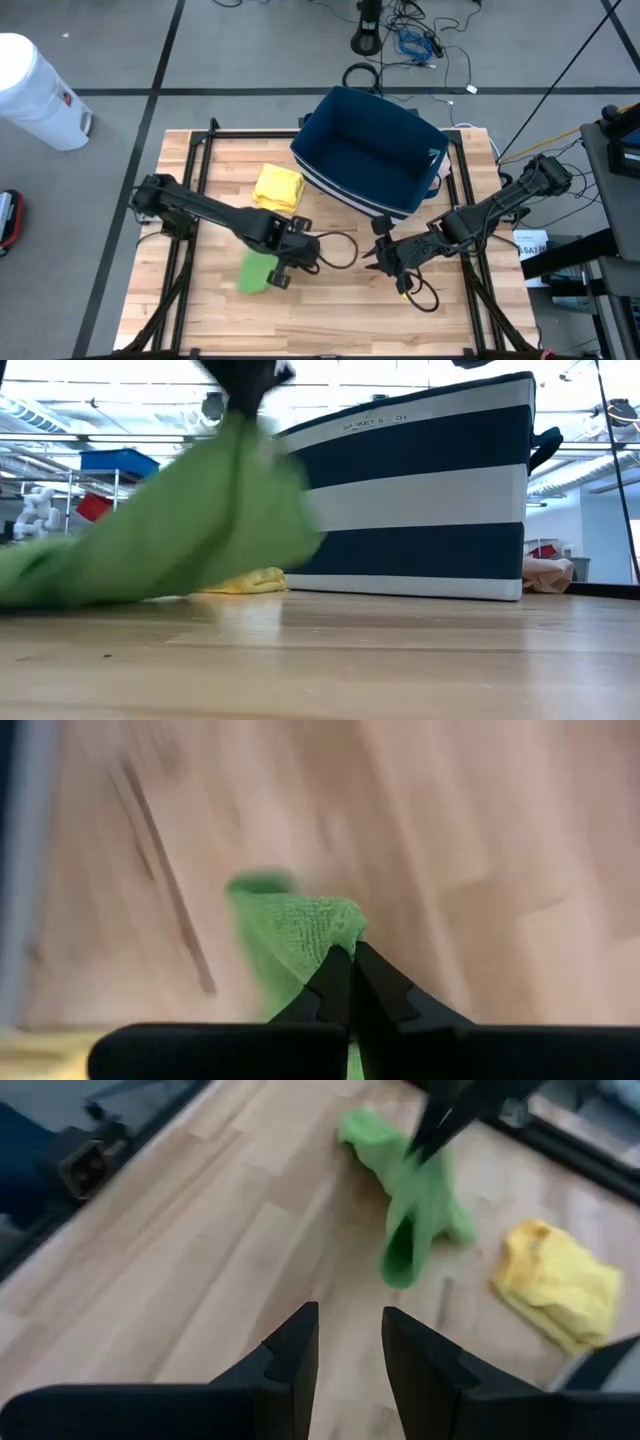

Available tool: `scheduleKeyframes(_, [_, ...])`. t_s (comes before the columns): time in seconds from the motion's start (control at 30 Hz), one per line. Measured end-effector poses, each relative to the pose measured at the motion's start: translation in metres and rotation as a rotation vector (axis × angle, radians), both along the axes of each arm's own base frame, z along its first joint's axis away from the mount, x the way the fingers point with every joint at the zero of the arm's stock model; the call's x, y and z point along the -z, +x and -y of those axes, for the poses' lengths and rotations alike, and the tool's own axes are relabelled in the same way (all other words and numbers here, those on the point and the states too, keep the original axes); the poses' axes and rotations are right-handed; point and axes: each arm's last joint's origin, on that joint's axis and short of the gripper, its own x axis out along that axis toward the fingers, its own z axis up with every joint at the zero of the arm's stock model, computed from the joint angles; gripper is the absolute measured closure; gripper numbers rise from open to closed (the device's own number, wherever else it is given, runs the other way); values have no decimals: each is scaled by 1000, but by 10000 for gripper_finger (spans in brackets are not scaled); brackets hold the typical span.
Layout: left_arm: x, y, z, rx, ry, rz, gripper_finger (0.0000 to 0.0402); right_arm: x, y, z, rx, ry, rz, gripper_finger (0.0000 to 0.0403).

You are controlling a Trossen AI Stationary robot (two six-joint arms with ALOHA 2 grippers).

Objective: Fold towel
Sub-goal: Fold the green towel

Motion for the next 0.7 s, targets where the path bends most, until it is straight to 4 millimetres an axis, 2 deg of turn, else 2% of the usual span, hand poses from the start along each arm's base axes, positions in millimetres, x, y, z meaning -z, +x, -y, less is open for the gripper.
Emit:
scheduleKeyframes(0.17, [-92,-2,19,98,-18,269,401,0,-1,-3,-82,68,-27,303])
scheduleKeyframes(0.23, [-119,-8,24,107,25,382,401,-1,0,-5,-119,96,-22,303])
scheduleKeyframes(0.3, [-136,-12,23,82,65,446,401,-4,-1,-9,-161,107,-2,303])
scheduleKeyframes(0.37, [-139,-13,18,59,74,439,401,-6,-1,-13,-191,100,27,303])
scheduleKeyframes(0.47, [-129,-13,11,7,79,348,401,-7,-1,-15,-199,77,53,303])
scheduleKeyframes(0.6, [-115,-10,12,7,54,278,401,-8,1,-10,-64,-14,99,303])
scheduleKeyframes(0.7, [-112,-8,19,41,26,292,401,-8,2,-7,21,-66,127,303])
